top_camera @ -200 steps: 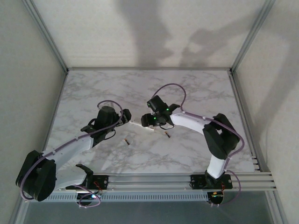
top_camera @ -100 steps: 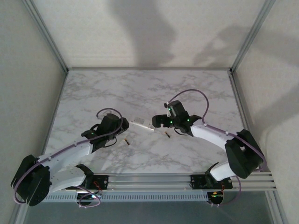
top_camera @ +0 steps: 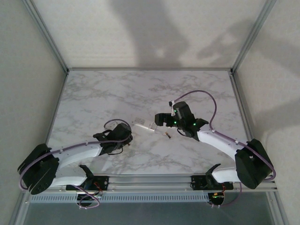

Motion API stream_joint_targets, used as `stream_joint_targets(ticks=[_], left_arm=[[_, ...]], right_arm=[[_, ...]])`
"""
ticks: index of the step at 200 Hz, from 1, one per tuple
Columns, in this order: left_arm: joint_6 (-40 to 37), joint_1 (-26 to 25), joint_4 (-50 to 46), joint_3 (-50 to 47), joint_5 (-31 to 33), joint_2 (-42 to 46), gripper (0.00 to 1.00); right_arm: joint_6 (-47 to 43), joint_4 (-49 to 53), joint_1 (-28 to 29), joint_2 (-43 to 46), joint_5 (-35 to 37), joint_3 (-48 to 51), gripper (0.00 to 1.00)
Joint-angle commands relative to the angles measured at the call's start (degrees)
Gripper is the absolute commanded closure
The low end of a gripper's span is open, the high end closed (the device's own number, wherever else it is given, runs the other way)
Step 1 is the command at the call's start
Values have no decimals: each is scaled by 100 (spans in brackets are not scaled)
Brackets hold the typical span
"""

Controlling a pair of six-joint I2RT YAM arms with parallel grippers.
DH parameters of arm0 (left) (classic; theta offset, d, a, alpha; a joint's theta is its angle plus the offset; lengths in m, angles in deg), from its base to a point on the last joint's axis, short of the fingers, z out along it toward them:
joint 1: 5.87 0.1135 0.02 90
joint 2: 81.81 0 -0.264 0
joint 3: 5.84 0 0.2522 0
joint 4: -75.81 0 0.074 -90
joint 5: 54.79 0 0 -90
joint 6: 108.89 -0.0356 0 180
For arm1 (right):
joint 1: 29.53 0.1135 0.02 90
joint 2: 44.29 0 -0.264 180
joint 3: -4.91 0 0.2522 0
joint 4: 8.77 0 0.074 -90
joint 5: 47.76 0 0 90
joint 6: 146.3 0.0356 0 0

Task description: Load the batteries into the remote control

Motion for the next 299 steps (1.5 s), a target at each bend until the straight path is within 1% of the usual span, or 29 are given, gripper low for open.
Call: stream_joint_targets(ticks=[1,61,93,121,164,188,214,241,261,299], left_arm=[[344,-102,-314,43,80,-334,56],[234,-141,-331,318,139,-832,58],[116,-135,-467,564,188,-1105,62],[108,-139,-460,625,97,-1217,66],[-40,-142,-665,942,89,-1322,67],[-112,-138,-700,975,62,-1471,68],[-112,-141,-568,877,-54,-1605,70],[-152,-139,-541,867,-33,-1537,83],[-263,-138,-666,969,139,-1348,89],[-739,-141,-647,1159,350,-1067,89]], right_arm=[[89,-33,-39,135,75,84,1],[124,-51,-43,99,63,101,1],[155,-46,-47,10,1,70,1],[159,-35,-46,8,5,67,1],[178,-24,-45,-25,-11,48,1],[183,-14,-46,-18,-7,48,1],[184,-5,-47,-28,10,42,1],[191,-4,-47,-40,8,44,1],[185,1,-55,-35,18,40,1],[185,-5,-67,-57,-2,47,1]])
